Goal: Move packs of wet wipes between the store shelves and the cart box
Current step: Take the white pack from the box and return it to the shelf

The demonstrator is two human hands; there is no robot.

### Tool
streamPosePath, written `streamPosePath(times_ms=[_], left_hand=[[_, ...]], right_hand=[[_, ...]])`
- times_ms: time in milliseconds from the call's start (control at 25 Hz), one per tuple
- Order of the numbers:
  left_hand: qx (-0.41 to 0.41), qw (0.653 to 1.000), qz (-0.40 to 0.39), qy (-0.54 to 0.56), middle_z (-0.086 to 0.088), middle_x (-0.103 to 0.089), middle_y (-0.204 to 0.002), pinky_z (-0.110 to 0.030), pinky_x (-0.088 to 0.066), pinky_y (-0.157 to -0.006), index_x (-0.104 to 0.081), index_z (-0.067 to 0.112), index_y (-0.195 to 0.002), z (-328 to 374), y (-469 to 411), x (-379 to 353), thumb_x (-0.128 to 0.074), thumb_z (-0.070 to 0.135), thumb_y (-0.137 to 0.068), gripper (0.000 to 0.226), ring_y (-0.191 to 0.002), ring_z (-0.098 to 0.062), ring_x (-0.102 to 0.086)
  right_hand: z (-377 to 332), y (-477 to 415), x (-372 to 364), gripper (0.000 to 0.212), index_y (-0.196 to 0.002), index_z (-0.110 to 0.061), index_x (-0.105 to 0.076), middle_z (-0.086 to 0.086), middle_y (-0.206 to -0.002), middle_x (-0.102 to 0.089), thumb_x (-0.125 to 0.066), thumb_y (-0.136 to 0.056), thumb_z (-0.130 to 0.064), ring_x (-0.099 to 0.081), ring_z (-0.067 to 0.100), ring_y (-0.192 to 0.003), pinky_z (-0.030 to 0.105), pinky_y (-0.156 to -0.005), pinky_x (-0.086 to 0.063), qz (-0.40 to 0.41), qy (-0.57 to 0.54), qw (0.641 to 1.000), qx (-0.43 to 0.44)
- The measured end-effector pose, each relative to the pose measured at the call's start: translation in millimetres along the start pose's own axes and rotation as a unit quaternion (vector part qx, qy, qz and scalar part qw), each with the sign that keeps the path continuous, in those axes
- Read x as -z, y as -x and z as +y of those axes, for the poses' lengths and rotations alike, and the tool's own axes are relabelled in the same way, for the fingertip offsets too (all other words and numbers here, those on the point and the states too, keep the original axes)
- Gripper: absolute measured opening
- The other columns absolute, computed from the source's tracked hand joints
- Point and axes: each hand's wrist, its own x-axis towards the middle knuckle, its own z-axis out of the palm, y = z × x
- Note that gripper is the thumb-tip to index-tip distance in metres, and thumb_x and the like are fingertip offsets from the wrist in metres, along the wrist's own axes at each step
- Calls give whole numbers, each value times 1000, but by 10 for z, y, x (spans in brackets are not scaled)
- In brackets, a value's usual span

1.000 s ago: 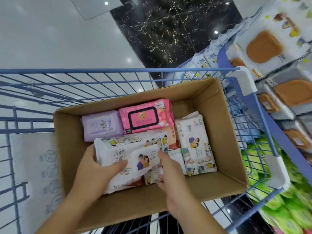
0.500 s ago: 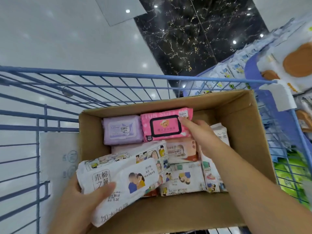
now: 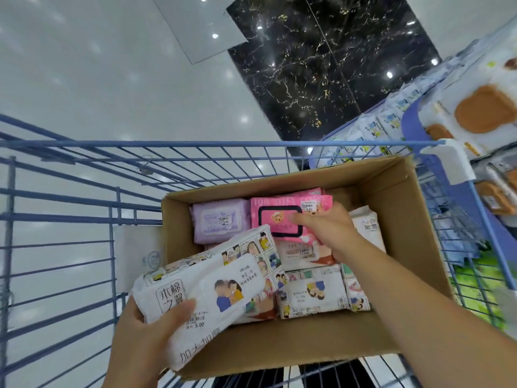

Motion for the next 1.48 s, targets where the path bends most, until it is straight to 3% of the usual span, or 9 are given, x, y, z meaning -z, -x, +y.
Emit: streamPosePath(times_ms=[200, 320, 480, 680, 880, 1000, 1200, 1360, 1480], left_hand=[[-40, 998, -48, 10, -13, -78, -107, -51, -63, -72, -66, 12, -122, 450, 516, 126, -78, -3, -77, 49, -92, -36, -77], [-52, 995, -83, 29, -17, -77, -104, -40, -63, -57, -64, 6, -122, 763, 822, 155, -75, -3, -78, 47, -80, -30, -78], [-104, 979, -173, 32, -10, -80, -90, -34, -61, -50, -64, 10, -114, 1289, 1250, -139, -78, 4, -67, 49, -66, -20, -77], [-172, 944, -282, 12, -11, -80, -90, -40, -62, -56, -67, 10, -107, 1934, 1901, -768, -79, 2, -68, 42, -69, -25, -78], [-232, 905, -355, -18, -17, -79, -98, -61, -60, -76, -68, 14, -111, 2333, 2733, -1434, -98, 33, -30, 88, -82, -39, -77], [-258, 883, -393, 0, -18, -78, -97, -48, -63, -56, -66, 9, -110, 2368, 3223, -1878, -83, 10, -54, 58, -74, -35, -78], [-280, 859, -428, -1, -15, -79, -92, -51, -63, -64, -69, 14, -102, 2186, 4126, -2651, -78, 8, -62, 42, -79, -38, -75], [-277, 837, -471, 10, -23, -75, -106, -69, -57, -74, -66, 7, -115, 1961, 4746, -3265, -78, 10, -63, 54, -88, -46, -73], [-273, 816, -510, 9, -26, -74, -110, -56, -61, -52, -66, 3, -121, 1751, 5099, -3753, -73, 5, -73, 49, -79, -41, -75]], right_hand=[[-98, 910, 432, 32, -111, -12, -72, 7, -99, -79, -83, -81, -17, -78, 20, -86, 28, -66, -61, 0, -165, 986, 8], [-213, 1554, 841, 32, -113, -11, -71, 12, -100, -79, -80, -83, -14, -77, 28, -88, 40, -76, -62, 39, -225, 973, 37], [-270, 2302, 1451, 35, -119, -8, -66, 14, -104, -78, -76, -86, -11, -77, 29, -91, 33, -68, -62, 90, -304, 946, 76], [-188, 3024, 2269, 83, -133, -11, -58, 11, -113, -76, -90, -62, -39, -73, 31, -104, 52, -96, -55, 174, -370, 904, 125], [-38, 3653, 3208, 96, -137, -14, -52, 10, -111, -77, -94, -56, -41, -74, 30, -96, 41, -75, -60, 275, -389, 861, 179], [141, 3968, 3756, 89, -134, -21, -53, 17, -116, -74, -94, -57, -40, -69, 33, -93, 59, -87, -53, 313, -395, 838, 207], [565, 4459, 4652, 142, -159, -31, -12, 12, -123, -68, -99, -47, -40, -67, 37, -106, 43, -76, -52, 378, -419, 793, 231], [984, 4829, 5357, 126, -158, -32, -13, 7, -91, -65, -93, -60, -33, -56, 23, -64, 28, -45, -46, 423, -407, 773, 242], [1385, 5002, 5912, 105, -154, -29, -24, 5, -89, -58, -88, -70, -26, -53, 27, -68, 38, -61, -48, 458, -410, 751, 241]])
